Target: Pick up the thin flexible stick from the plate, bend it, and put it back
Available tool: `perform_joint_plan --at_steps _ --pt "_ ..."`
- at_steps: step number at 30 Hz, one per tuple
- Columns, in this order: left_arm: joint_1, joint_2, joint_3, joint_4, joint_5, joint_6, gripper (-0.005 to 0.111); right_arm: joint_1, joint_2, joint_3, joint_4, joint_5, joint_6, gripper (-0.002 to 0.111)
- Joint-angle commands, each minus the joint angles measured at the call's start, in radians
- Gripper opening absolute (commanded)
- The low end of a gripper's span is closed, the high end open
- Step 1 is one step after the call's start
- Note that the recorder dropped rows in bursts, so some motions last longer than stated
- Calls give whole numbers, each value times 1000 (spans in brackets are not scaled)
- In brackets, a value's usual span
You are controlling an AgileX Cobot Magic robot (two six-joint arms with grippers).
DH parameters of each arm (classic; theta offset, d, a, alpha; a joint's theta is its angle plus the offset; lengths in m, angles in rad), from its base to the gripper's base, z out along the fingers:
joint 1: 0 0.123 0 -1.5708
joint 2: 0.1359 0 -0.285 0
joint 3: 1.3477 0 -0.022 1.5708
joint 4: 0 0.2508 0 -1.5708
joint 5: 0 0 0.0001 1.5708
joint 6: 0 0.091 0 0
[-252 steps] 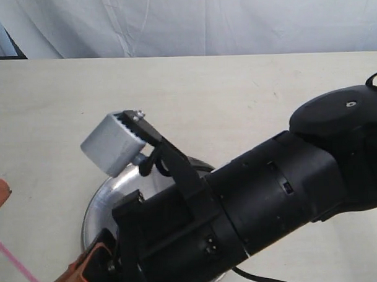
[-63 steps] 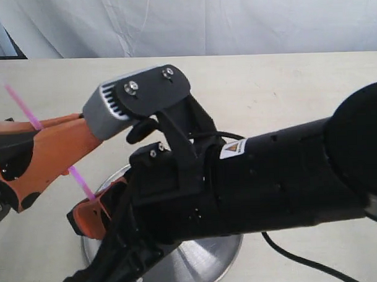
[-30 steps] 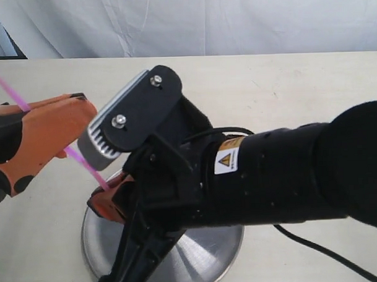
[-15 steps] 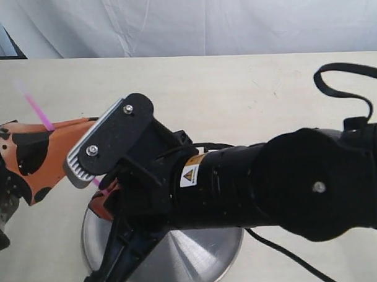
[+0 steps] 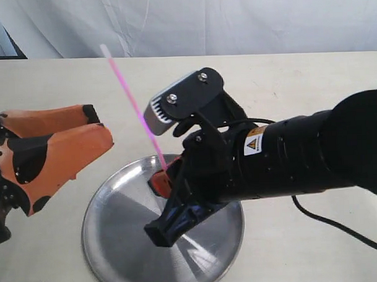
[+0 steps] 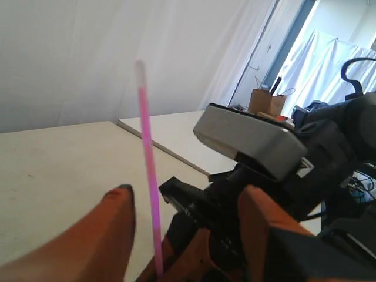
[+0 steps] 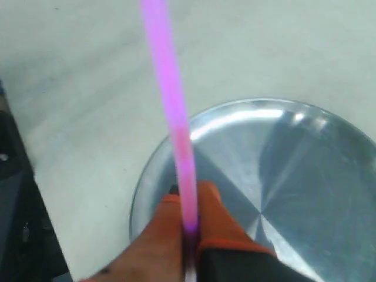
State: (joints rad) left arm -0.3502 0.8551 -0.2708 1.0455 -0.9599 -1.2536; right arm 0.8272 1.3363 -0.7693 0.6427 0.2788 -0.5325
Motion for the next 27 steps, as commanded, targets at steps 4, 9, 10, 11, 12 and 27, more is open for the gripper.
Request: perform_joint_plan --at_steps 4,9,10,11,12,27 --pt "-3 -12 -3 132 -5 -2 11 -52 -6 56 -31 22 9 0" --pt "-3 -12 -3 143 -24 -6 0 -52 -4 58 -63 13 9 0" --pt "-3 -12 -3 139 -34 -6 0 -52 -2 58 -64 10 9 0" --pt "-3 -12 -3 130 -41 -6 0 -52 -1 58 -70 2 9 0" --pt "-3 -12 -3 118 -45 -6 0 -52 6 58 -70 2 9 0" --pt "-3 -233 -46 100 351 85 0 -52 293 54 -66 -15 12 0"
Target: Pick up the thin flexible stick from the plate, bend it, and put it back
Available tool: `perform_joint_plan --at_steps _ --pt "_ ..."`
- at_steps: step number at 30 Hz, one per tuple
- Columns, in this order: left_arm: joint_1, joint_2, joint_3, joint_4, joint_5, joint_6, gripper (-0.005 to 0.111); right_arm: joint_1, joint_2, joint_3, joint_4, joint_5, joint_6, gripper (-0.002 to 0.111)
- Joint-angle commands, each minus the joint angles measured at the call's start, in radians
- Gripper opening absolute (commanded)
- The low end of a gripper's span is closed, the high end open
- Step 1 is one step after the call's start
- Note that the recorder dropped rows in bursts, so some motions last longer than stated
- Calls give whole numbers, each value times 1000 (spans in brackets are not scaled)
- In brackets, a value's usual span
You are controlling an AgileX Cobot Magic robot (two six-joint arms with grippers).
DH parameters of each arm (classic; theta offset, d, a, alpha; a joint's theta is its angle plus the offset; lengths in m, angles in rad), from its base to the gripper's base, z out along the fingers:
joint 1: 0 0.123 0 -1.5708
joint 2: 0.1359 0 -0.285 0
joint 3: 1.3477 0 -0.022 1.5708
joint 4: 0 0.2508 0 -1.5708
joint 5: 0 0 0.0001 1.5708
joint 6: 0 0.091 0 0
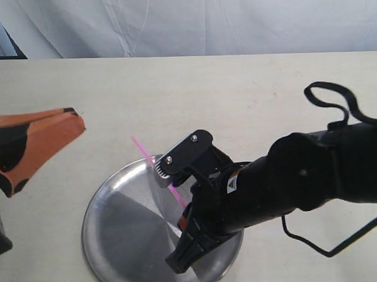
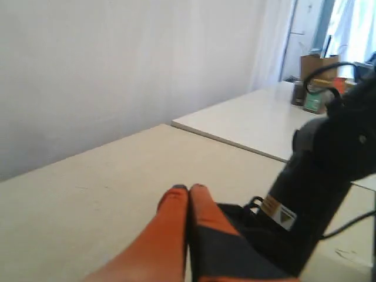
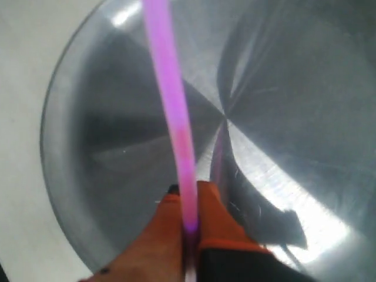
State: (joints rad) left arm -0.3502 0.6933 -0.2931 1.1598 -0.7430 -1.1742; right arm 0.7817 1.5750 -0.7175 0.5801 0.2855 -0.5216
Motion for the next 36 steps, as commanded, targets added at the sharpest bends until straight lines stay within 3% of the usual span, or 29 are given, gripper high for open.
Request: perform_joint_plan --at_steps 1,9,12,17,25,36 --pt "-3 -94 -26 -7 176 5 0 -6 68 -2 -1 -16 1 0" --pt "-3 -288 -35 13 521 5 0 -6 116 -15 -4 9 1 0" --pt "-3 -355 -35 22 590 5 0 -6 133 -15 -6 -15 1 0" --pt "-3 -432 -35 34 618 5 0 -6 175 -15 36 -74 5 6" --pt "-3 -472 -33 78 720 5 0 -6 194 -15 50 -119 5 39" --pt "-3 -472 30 61 769 5 0 -6 77 -15 121 -124 46 40"
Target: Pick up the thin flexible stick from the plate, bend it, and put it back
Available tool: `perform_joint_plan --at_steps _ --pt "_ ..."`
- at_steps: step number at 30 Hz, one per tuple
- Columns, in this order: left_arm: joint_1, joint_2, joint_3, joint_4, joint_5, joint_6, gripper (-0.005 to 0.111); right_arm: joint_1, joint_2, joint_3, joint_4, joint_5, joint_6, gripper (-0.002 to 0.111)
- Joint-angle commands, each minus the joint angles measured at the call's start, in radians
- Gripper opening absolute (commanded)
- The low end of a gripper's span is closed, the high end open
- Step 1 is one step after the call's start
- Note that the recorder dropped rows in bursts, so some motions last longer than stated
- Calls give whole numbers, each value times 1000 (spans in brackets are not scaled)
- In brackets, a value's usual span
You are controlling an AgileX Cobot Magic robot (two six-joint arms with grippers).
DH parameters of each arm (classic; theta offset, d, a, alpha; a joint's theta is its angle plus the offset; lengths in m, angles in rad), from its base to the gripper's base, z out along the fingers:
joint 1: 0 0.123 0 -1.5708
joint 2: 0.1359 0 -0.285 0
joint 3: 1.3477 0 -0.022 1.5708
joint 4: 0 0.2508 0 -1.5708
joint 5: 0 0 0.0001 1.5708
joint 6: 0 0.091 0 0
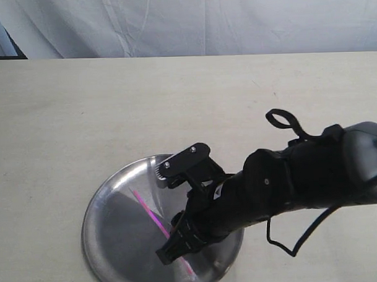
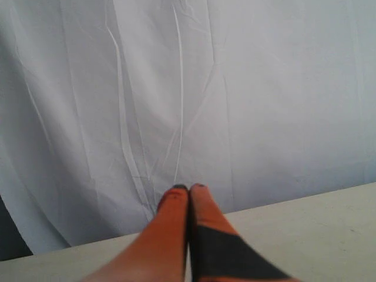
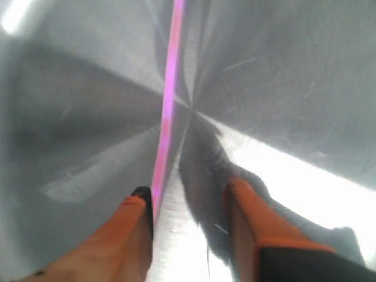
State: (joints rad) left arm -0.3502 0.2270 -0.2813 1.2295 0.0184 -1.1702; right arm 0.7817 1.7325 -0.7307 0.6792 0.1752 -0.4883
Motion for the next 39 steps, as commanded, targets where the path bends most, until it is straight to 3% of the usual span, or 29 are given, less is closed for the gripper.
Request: perform_joint_plan --at_steps 1,7,10,15,34,39 --pt "-3 -6 24 -8 7 -4 0 -6 -113 -2 22 -21 13 39" --pt "-3 -6 77 -161 7 -111 0 -6 -317 -2 16 -39 13 15" --pt "-3 -6 91 -149 19 -108 0 -6 -424 -2 -27 -53 13 -1" --pt "-3 -6 91 -203 108 -112 0 -6 -574 -2 -112 -88 5 -1" --pt "-3 -6 95 -249 102 -108 0 -6 -680 -2 -147 -25 12 -1" --pt "-3 -6 173 -157 26 -108 0 -6 -687 -2 -147 -2 12 -1"
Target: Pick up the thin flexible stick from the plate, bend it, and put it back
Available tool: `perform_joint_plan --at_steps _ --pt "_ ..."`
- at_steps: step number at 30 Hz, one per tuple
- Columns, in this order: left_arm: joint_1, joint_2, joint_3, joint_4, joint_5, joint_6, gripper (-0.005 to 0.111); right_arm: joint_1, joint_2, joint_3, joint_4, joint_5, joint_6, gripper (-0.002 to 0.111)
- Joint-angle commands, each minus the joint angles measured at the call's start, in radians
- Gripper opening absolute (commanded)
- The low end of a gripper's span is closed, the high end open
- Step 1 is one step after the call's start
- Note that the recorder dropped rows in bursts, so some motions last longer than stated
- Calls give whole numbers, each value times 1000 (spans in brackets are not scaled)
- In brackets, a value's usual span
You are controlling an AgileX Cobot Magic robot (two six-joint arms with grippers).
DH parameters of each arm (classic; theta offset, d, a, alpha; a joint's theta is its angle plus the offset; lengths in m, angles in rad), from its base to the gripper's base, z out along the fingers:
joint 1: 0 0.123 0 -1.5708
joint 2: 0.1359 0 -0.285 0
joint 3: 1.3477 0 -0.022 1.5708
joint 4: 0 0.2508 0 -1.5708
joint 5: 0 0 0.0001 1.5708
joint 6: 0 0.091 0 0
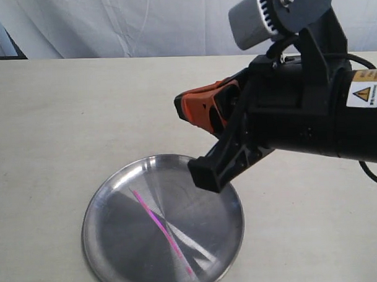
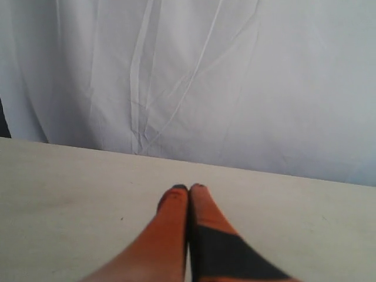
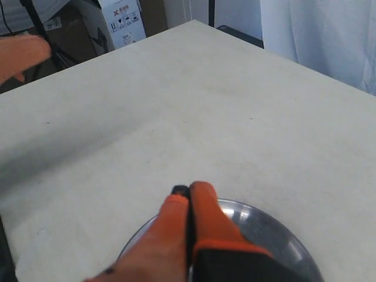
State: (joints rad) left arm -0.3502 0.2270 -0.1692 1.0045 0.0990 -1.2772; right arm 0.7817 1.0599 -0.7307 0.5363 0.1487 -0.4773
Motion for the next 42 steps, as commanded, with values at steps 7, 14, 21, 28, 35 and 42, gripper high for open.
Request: perform_joint_plan --at_steps 7,14,21,28,35,42 --pt "-3 -6 169 477 -119 -1 0 -6 -50 -2 -20 12 -1 -1" --pt "-3 -6 169 650 -125 -1 0 -6 -55 -2 -37 -59 -1 -1" --pt "-3 -6 169 650 -125 -1 0 -6 -55 -2 12 -53 3 -1" --pt "-3 -6 169 650 -125 -1 0 -6 -55 -2 14 -57 -2 -1" --pt "-3 -6 169 648 -137 -1 0 -43 -158 119 -31 -67 0 -1" --pt "-3 -6 169 648 -152 -1 0 -290 -498 452 174 -169 8 -1"
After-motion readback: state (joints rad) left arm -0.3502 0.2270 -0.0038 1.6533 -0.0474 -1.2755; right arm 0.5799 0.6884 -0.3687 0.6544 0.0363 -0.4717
